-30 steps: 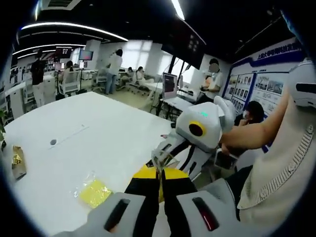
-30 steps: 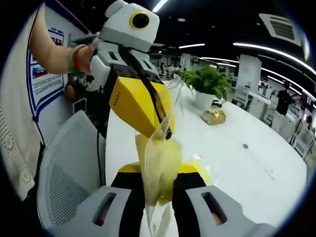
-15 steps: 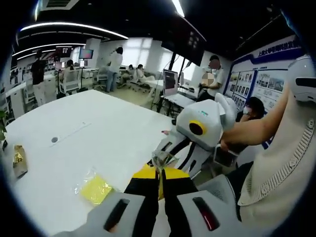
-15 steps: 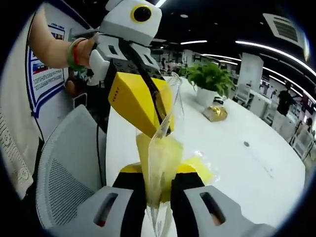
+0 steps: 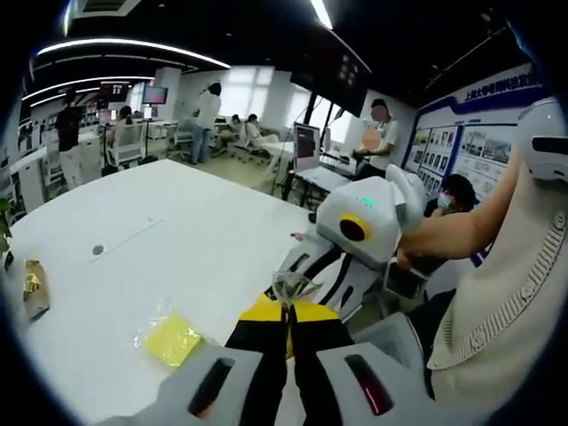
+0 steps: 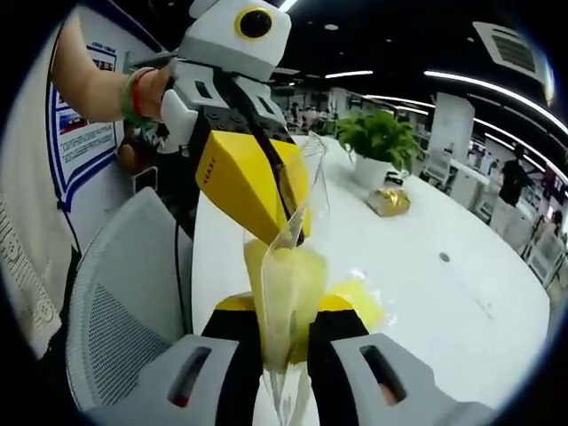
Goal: Compare the silicone blocks by pressing each to a similar depth, holding the contact briefly, and releasing to observe deformation and rebound differences across the visible hardness samples.
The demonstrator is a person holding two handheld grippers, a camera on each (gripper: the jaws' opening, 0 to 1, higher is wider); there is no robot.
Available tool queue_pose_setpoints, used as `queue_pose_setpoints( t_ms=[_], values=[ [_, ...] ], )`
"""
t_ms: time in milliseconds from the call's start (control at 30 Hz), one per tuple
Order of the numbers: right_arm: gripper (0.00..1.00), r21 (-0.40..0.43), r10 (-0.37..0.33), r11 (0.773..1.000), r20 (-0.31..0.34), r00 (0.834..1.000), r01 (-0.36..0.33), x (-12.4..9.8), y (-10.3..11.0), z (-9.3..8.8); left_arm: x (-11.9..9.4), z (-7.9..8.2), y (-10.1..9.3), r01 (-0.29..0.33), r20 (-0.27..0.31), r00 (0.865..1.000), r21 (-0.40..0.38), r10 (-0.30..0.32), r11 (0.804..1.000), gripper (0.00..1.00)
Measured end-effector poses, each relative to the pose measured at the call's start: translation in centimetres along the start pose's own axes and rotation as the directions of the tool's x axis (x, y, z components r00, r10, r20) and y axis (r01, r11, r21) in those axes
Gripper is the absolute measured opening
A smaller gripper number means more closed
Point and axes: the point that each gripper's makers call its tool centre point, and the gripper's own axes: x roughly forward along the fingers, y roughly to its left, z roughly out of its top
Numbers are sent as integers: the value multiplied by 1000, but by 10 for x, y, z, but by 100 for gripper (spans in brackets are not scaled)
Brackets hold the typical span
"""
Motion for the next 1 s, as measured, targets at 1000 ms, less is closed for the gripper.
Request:
queue_pose_setpoints(
  t_ms=[1000],
  values=[
    [22, -81, -10, 997, 38, 999, 14, -12, 1, -2, 6, 3, -7, 40, 24, 999, -104, -38, 994, 0]
  ],
)
